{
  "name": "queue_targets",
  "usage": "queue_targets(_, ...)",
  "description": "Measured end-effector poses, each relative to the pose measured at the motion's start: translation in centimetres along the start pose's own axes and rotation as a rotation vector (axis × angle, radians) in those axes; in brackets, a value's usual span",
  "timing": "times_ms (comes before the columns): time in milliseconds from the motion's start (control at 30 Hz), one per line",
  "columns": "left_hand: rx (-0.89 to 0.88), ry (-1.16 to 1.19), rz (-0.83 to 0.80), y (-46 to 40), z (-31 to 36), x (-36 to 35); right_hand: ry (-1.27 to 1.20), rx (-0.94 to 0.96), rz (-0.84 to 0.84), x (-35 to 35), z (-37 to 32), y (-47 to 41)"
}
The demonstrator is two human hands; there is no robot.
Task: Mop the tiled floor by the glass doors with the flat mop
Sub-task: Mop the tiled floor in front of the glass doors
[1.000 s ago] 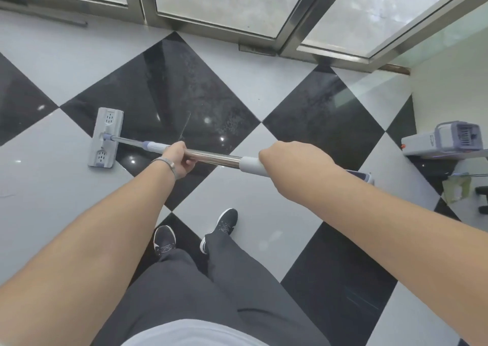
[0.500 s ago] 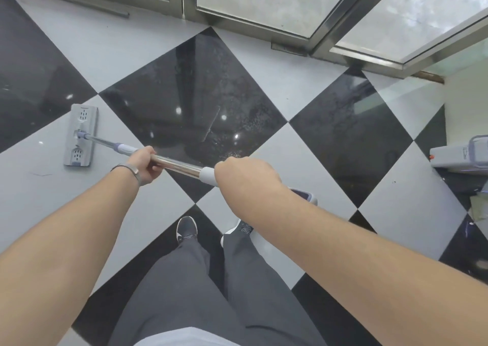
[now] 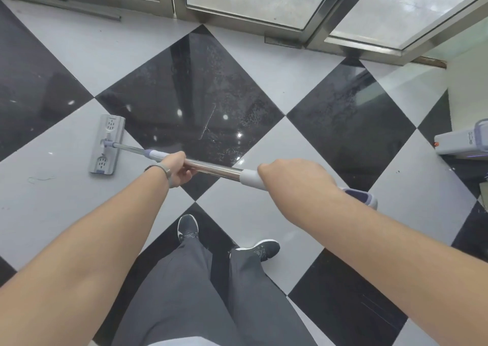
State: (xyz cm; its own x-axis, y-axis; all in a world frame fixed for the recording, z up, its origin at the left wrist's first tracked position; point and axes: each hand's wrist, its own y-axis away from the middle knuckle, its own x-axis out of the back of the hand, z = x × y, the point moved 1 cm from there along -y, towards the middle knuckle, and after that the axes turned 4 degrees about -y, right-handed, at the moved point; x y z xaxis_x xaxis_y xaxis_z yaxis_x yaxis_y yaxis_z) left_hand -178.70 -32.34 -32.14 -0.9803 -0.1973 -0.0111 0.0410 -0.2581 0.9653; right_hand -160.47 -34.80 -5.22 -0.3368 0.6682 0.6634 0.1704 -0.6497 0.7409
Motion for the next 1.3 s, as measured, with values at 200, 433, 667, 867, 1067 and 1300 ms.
queue_targets(200, -0.031, 0.104, -0.036, 1.1, -1.4, -6.5, 0.004, 0.001, 0.01, -1.8, 5.5, 2.4)
queue_targets(433, -0.076, 0.153, -0.052, 2.0, -3.7, -17.3, 0.032, -0.006, -0.005, -5.0, 14.1, 6.1)
queue_targets(667, -0.087, 0.144, -0.084, 2.7, -5.5, -28.6, 0.045, -0.058, -0.028, -8.4, 23.5, 9.2)
queue_targets(867, -0.11, 0.151, -0.097, 3.0, -6.0, -35.6, 0.008, -0.07, 0.011, -10.8, 29.8, 9.8)
queue_targets(1067, -0.117, 0.161, -0.119, 2.5, -5.7, -42.8, -0.017, -0.086, 0.026, -12.6, 36.8, 9.6)
queue_targets(1300, -0.114, 0.172, -0.127, 1.3, -4.5, -51.4, -0.001, -0.075, 0.051, -13.8, 45.2, 9.0)
